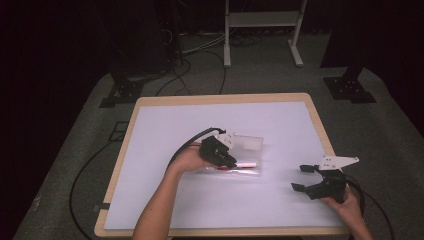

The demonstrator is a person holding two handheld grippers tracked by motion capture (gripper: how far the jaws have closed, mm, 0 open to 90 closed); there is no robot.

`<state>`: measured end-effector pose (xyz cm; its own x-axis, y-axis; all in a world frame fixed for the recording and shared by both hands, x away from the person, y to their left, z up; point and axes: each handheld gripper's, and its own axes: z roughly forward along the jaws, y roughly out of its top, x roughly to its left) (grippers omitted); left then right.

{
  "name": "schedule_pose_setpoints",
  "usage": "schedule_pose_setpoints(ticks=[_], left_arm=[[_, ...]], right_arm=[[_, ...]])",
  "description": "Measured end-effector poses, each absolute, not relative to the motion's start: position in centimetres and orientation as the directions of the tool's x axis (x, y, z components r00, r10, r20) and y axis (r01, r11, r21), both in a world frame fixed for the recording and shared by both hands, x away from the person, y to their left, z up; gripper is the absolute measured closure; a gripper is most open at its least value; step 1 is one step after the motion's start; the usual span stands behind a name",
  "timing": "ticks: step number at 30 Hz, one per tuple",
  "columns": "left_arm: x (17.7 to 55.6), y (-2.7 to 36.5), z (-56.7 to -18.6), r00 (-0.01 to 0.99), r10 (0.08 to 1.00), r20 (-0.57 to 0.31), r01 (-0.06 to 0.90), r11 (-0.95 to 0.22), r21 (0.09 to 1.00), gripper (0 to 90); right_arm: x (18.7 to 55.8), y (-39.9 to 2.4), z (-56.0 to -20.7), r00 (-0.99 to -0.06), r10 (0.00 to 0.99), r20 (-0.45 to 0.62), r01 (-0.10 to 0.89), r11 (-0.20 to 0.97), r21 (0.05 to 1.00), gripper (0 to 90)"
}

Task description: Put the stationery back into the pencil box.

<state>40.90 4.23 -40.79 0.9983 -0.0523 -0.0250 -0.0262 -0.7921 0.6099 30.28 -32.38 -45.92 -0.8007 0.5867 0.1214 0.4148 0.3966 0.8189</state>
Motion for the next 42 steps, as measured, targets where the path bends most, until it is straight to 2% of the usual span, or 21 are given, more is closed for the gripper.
schedule_pose_setpoints(ticks=[12, 42], left_arm=[[41.8, 3.8, -40.6, 0.999, -0.044, -0.014, -0.027, -0.798, 0.602, 78.6], [43.5, 3.5, -43.2, 0.999, -0.004, -0.036, 0.017, -0.835, 0.549, 78.6]], right_arm=[[30.3, -32.4, -45.9, -0.801, 0.585, 0.123, 0.416, 0.397, 0.818, 17.4], [30.3, -32.3, -46.0, -0.806, 0.579, 0.123, 0.416, 0.406, 0.813, 17.0]])
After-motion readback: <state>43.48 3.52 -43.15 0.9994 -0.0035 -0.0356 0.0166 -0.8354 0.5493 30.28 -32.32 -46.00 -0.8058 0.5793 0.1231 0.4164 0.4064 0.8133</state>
